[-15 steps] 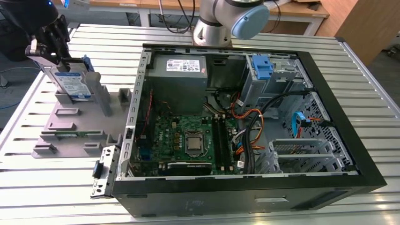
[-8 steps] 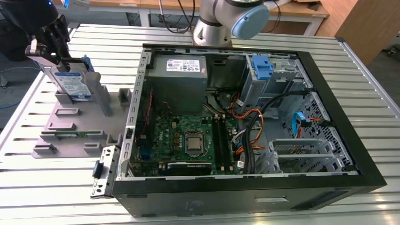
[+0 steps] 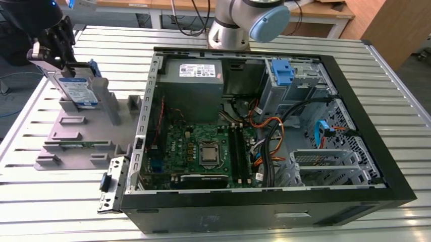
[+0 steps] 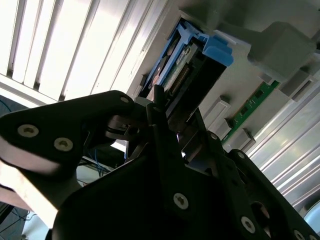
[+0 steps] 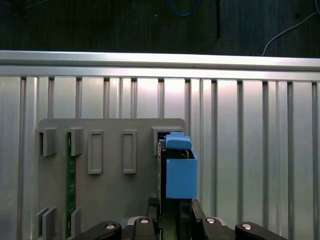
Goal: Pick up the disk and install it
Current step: 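Pick up the disk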
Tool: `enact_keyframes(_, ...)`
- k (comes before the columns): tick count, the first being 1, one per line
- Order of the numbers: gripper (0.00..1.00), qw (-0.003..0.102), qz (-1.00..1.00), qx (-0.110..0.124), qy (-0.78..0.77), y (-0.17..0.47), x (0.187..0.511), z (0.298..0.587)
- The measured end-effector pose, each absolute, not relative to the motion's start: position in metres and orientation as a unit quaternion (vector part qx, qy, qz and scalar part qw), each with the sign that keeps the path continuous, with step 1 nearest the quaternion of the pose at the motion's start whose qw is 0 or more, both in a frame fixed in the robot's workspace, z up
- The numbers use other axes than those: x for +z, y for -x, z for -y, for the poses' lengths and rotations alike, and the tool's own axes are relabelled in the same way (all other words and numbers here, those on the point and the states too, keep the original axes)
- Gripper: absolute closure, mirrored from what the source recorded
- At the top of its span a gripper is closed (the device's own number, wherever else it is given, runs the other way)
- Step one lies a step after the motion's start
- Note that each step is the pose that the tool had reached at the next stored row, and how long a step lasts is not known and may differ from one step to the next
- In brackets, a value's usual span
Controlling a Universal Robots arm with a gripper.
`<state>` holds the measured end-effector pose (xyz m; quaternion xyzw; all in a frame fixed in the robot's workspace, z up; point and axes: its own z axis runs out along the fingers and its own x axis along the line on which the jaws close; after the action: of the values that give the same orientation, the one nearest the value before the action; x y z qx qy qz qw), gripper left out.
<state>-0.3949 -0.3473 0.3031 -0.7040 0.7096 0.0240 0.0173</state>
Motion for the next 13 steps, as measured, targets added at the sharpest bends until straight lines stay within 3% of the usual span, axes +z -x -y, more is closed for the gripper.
enact_keyframes(13, 0.65, 0.017, -0.710, 0.024, 0.704, 0.3948, 0.3109, 0.3473)
